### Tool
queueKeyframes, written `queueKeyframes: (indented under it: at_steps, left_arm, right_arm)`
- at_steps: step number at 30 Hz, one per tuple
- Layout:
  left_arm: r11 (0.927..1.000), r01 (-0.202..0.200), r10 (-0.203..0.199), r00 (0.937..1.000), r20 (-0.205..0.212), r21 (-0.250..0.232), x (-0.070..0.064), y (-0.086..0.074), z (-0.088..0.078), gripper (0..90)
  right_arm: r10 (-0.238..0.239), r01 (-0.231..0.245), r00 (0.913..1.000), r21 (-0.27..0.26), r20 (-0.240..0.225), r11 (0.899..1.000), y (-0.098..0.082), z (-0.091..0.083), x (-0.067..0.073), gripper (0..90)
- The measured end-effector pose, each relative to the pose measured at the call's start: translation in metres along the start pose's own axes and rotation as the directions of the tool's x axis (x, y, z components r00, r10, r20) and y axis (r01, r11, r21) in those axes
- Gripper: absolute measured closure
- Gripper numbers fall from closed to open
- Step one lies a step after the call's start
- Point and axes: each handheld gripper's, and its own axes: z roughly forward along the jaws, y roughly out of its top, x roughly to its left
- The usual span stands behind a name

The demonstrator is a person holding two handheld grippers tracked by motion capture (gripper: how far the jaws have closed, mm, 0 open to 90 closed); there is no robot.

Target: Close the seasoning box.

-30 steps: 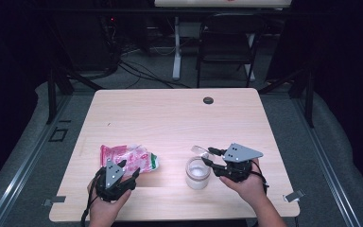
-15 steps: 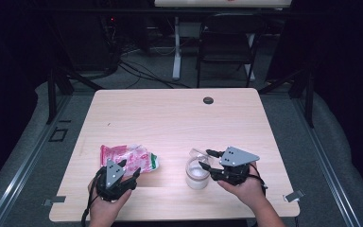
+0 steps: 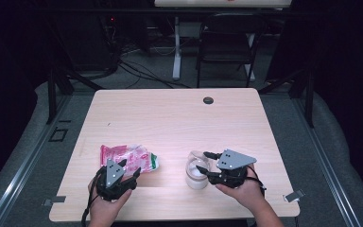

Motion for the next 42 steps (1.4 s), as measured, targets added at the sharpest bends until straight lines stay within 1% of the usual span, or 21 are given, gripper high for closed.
queueKeyframes:
  at_steps: [13,17,20,25,37,42]
  left_arm:
    - [1.0000,0.000,0.000,1.0000,0.001,0.000,0.000,0.000,0.000,41.2]
    - [1.0000,0.001,-0.001,1.0000,0.003,-0.001,0.000,0.000,0.000,41.2]
    - [1.0000,0.002,-0.002,1.0000,0.002,-0.003,0.000,0.000,0.000,41.0]
    - [1.0000,0.001,-0.001,1.0000,0.000,-0.001,0.001,0.000,0.000,41.0]
    - [1.0000,0.003,-0.003,1.0000,-0.001,-0.003,0.001,0.000,-0.001,41.1]
    - [1.0000,0.005,-0.005,1.0000,-0.002,-0.004,0.002,0.000,-0.001,41.0]
  right_arm:
    - [-0.014,0.014,0.9997,0.010,-0.020,1.000,0.000,0.003,0.004,47.8]
    - [-0.004,0.004,0.9992,0.007,-0.039,1.000,0.000,0.005,0.006,47.0]
    - [-0.005,0.006,0.9987,0.013,-0.050,1.000,0.001,0.006,0.007,46.8]
    - [0.008,-0.007,0.9985,0.011,-0.053,1.000,0.000,0.007,0.007,46.8]
    - [0.029,-0.029,0.9991,0.003,-0.032,1.000,-0.001,0.005,0.003,46.8]
    - [0.050,-0.050,0.9987,-0.010,-0.011,0.999,-0.001,-0.001,-0.003,46.8]
